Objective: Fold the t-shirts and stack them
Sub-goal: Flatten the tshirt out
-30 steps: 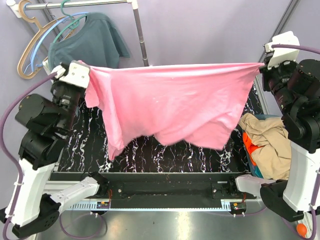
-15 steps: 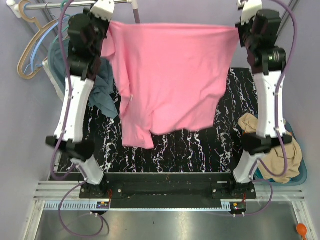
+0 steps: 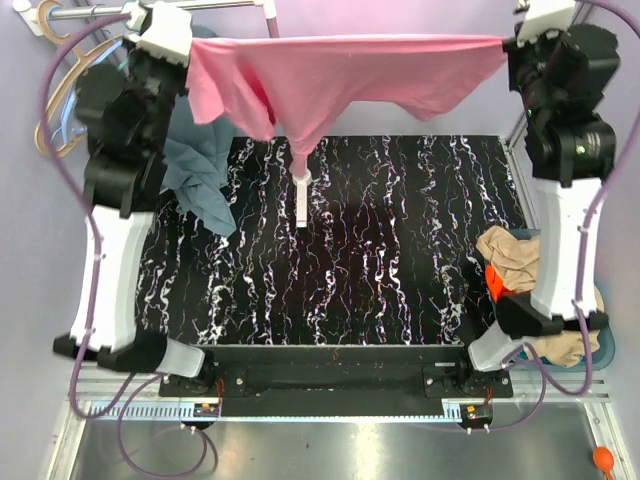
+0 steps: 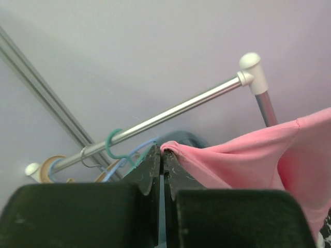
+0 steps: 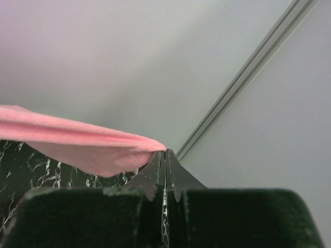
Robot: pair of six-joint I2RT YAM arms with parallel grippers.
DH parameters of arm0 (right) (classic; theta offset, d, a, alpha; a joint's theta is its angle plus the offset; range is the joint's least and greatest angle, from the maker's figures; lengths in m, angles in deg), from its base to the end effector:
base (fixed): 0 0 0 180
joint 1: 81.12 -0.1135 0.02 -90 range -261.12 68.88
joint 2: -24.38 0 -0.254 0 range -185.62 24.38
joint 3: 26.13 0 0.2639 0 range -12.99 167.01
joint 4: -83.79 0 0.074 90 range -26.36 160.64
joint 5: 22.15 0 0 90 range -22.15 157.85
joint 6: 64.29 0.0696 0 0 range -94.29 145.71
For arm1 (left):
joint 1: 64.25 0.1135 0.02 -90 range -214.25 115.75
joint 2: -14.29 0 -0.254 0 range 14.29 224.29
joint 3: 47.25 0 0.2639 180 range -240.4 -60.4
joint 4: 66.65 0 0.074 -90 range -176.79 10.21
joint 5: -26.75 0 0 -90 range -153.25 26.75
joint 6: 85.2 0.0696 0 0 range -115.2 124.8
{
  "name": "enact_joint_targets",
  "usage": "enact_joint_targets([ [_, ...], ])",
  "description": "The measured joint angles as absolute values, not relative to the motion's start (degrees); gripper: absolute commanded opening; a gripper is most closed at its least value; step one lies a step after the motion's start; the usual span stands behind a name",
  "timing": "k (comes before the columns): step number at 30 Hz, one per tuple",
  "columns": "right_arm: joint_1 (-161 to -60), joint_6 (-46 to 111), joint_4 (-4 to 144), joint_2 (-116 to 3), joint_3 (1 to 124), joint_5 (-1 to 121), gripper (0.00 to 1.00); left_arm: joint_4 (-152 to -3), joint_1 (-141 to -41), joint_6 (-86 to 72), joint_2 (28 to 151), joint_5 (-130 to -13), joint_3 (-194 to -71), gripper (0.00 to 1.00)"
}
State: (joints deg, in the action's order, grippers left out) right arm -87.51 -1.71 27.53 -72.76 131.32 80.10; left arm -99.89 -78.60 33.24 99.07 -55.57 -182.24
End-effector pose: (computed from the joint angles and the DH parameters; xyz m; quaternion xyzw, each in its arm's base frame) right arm 0.3236 0.0214 0.6048 -0.1224 0.6712 -0.2043 0.7020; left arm 0.2954 -0.0660 0.6110 0.1665 0.5724 0.1379 0.7910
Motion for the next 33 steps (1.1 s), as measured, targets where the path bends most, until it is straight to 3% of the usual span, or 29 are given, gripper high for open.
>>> enact_joint_targets([
  [4,-87.49,-0.18,31.88,-60.30,113.61,78.29,0.00,-96.79,-79.21,32.96,89.30,-57.51,-170.46,0.00],
  [9,-87.31,1.16,36.73,-46.12,83.10,76.85,0.00,-93.64,-82.56,32.74,80.31,-58.56,-144.47,0.00],
  [16,-87.01,1.77,34.15,-43.47,59.47,75.23,0.00,-104.76,-84.98,35.30,82.02,-60.64,-118.22,0.00],
  [24,-87.01,2.62,33.56,-40.37,62.97,75.75,0.00,-107.28,-84.98,39.73,78.21,-58.60,-123.01,0.00],
  [33,-87.01,3.04,32.73,-53.55,89.05,76.30,0.00,-102.71,-84.87,38.20,83.92,-53.62,-148.99,0.00],
])
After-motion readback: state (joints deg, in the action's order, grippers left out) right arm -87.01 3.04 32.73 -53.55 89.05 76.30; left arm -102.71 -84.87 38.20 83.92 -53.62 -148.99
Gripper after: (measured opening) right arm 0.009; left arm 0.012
